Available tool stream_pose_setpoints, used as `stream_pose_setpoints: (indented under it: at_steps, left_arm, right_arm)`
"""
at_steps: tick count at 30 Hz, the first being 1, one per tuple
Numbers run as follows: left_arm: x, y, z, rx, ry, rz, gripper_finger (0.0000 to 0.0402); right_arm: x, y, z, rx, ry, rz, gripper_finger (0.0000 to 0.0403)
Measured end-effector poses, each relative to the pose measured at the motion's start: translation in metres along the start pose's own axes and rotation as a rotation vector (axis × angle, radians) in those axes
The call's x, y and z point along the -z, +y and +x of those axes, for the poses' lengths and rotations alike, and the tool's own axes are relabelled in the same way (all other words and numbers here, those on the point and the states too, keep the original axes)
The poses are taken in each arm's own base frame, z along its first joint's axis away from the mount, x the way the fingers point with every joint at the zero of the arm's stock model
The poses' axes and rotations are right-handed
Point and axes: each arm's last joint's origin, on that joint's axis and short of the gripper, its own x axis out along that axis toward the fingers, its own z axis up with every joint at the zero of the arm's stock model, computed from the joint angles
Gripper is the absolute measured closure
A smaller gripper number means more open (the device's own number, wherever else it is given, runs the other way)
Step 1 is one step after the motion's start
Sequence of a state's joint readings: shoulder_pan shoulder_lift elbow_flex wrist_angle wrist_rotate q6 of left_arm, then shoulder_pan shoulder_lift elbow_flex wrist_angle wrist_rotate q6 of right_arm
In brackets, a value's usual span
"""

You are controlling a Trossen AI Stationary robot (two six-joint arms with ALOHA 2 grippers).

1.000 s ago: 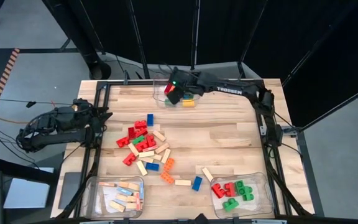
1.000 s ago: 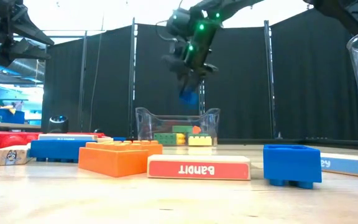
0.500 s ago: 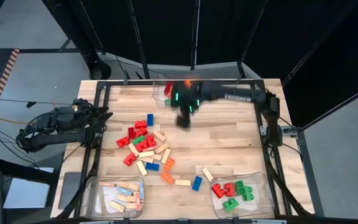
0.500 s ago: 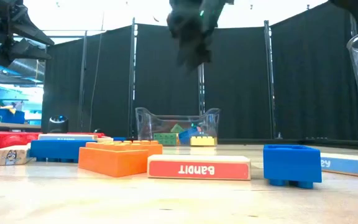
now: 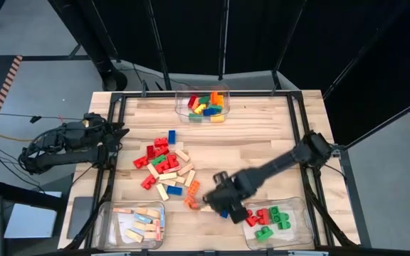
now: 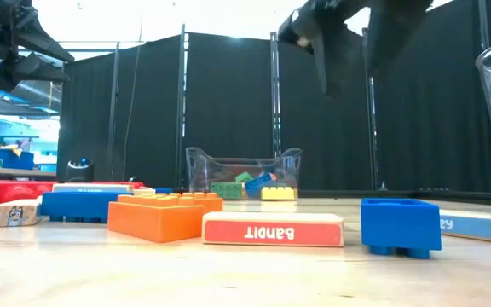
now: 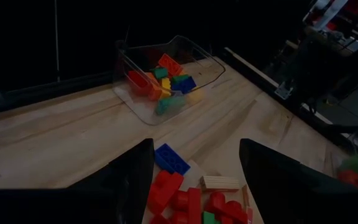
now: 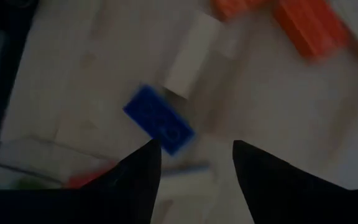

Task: Sort blocks by size
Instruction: Put the 3-stud blue game piece into the top center transparent bin

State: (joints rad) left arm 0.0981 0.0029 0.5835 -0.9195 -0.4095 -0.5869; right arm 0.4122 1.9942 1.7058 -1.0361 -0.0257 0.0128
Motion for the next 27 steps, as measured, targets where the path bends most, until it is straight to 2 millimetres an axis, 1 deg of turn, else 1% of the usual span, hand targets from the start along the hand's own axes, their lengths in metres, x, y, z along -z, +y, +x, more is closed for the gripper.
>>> stream_pose_setpoints:
  at_steps: [3,5,7,11,12,14,17,19,20,21,23,24,27]
  left_arm:
    - [0.0,0.0,0.0,0.0,0.0,0.0,0.0156]
    - [0.0,0.0,0.0,0.0,0.0,0.0,0.0156]
    - [0.0,0.0,0.0,0.0,0.0,0.001,0.0156]
    - [0.0,0.0,0.0,0.0,0.0,0.001,0.0156]
    - [0.0,0.0,0.0,0.0,0.0,0.001,0.0156]
    - [0.0,0.0,0.0,0.0,0.0,0.002,0.0156]
    - [0.0,0.0,0.0,0.0,0.0,0.001,0.0156]
    - [0.0,0.0,0.0,0.0,-0.001,0.001,0.0156]
    - [0.0,0.0,0.0,-0.001,0.0,0.001,0.0156]
    - [0.0,0.0,0.0,-0.001,0.0,0.001,0.0156]
    - [0.0,0.0,0.0,-0.001,0.0,0.001,0.0156]
    - [0.0,0.0,0.0,-0.001,0.0,0.001,0.0156]
    - [0.0,0.0,0.0,-0.001,0.0,0.0,0.0156]
  right_arm:
    - [-0.001,0.019,0.009,0.039,-0.045,-0.211,0.0193]
    - [-0.002,0.026,0.013,0.057,-0.075,-0.249,0.0193]
    - [-0.001,0.024,0.015,0.054,-0.073,-0.219,0.0192]
    - [-0.002,0.009,0.015,0.021,-0.074,-0.156,0.0195]
    - [-0.001,0.003,0.015,0.02,-0.068,-0.112,0.0198]
    - [-0.002,-0.012,0.013,0.018,-0.07,0.01,0.0206]
    - [-0.005,-0.045,0.003,0.039,-0.088,0.227,0.0223]
    - [-0.006,-0.062,-0.004,0.046,-0.108,0.359,0.0248]
    - [-0.007,-0.069,-0.008,0.034,-0.114,0.411,0.0269]
    - [-0.007,-0.071,-0.012,0.008,-0.115,0.452,0.0296]
    - [-0.01,-0.073,-0.019,-0.088,-0.116,0.513,0.0364]
    - [-0.011,-0.073,-0.022,-0.147,-0.118,0.526,0.0382]
    - [-0.011,-0.067,-0.025,-0.366,-0.068,0.592,0.0392]
